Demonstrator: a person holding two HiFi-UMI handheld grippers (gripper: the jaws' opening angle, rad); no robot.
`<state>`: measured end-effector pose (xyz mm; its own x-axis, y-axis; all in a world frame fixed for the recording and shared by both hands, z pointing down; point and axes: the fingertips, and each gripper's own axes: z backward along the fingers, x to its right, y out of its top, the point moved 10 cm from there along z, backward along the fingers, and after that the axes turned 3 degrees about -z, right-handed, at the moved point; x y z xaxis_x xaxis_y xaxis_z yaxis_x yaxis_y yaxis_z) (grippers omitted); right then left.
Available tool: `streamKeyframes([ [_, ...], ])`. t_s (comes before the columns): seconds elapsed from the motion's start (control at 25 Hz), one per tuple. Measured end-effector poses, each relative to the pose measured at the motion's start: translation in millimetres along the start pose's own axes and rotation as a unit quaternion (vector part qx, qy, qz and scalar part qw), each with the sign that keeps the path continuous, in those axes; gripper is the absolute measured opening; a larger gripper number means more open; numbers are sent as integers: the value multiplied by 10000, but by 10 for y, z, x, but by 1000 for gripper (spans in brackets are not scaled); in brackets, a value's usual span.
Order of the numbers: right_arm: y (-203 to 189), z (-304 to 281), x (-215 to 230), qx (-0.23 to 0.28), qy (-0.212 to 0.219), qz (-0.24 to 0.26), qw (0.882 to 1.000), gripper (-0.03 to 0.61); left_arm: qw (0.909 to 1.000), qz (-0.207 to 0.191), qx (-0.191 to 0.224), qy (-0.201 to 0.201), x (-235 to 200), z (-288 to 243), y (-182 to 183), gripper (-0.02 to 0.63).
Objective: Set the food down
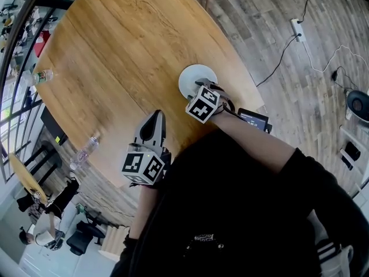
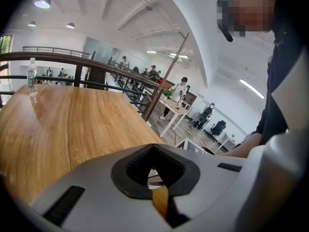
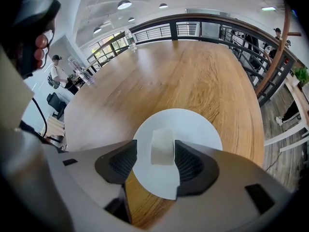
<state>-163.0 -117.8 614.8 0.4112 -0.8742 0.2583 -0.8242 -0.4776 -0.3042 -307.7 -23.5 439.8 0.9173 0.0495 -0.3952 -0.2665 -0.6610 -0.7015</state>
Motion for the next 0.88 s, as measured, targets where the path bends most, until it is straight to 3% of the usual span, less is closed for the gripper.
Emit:
streamKeyframes([
  [0.28,196,210,22,519,-185,-201,9983,235,9998,-166,11,-74,38,72,13,5],
  [0.44,338,461,-49,919,-172,-58,9956,230,9994,-293,112,-163,63,71,68,5],
  [0.52,344,611,-133,1098,-110,95,9938,158,9990,-352,165,-225,128,91,75,5],
  [0.6,340,738,-216,1279,60,165,9916,51,9984,-420,229,-295,193,123,88,5],
  [0.64,346,798,-235,1380,176,182,9901,32,9980,-467,275,-333,221,124,104,5],
  [0.76,345,1002,-293,1729,648,146,9827,20,9964,-597,383,-455,283,127,140,5],
  [0.88,317,1254,-355,2222,1183,-136,9677,18,9941,-759,436,-645,322,117,187,5],
])
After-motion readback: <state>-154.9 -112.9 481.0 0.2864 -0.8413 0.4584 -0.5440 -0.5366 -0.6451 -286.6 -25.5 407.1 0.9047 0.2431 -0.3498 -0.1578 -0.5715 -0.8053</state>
